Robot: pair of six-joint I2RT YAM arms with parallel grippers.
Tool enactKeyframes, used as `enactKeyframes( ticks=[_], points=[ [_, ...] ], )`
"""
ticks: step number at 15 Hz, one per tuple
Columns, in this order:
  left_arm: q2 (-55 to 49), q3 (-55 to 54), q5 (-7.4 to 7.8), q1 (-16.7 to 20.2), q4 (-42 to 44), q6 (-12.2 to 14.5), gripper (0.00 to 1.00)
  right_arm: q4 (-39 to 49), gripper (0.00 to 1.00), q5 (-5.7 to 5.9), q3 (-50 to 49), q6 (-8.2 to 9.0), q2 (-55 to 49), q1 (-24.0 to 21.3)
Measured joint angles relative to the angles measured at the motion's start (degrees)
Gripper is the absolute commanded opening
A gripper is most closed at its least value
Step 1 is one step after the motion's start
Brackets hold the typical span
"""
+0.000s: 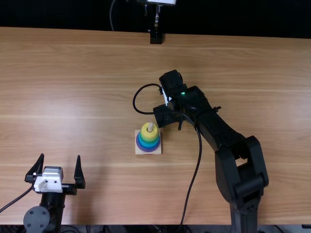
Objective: Build the Hanoi tower: stack the rings onto the peg from bottom to top in this color order: purple, dark blue, light blue, dark green, light green, yellow, orange.
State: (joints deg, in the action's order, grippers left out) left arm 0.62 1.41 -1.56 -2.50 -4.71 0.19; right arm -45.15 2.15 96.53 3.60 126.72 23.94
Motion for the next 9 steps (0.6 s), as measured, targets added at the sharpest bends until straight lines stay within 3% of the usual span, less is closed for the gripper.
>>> enactKeyframes(
  ticks=[1,9],
  points=[
    [0.0,0.0,0.00,0.0,0.0,0.0,1.00,0.0,0.00,0.00,0.0,-0.02,0.0,0.0],
    [0.0,0.0,0.00,0.0,0.0,0.0,1.00,-1.4,0.00,0.00,0.2,0.13,0.0,0.0]
  ],
)
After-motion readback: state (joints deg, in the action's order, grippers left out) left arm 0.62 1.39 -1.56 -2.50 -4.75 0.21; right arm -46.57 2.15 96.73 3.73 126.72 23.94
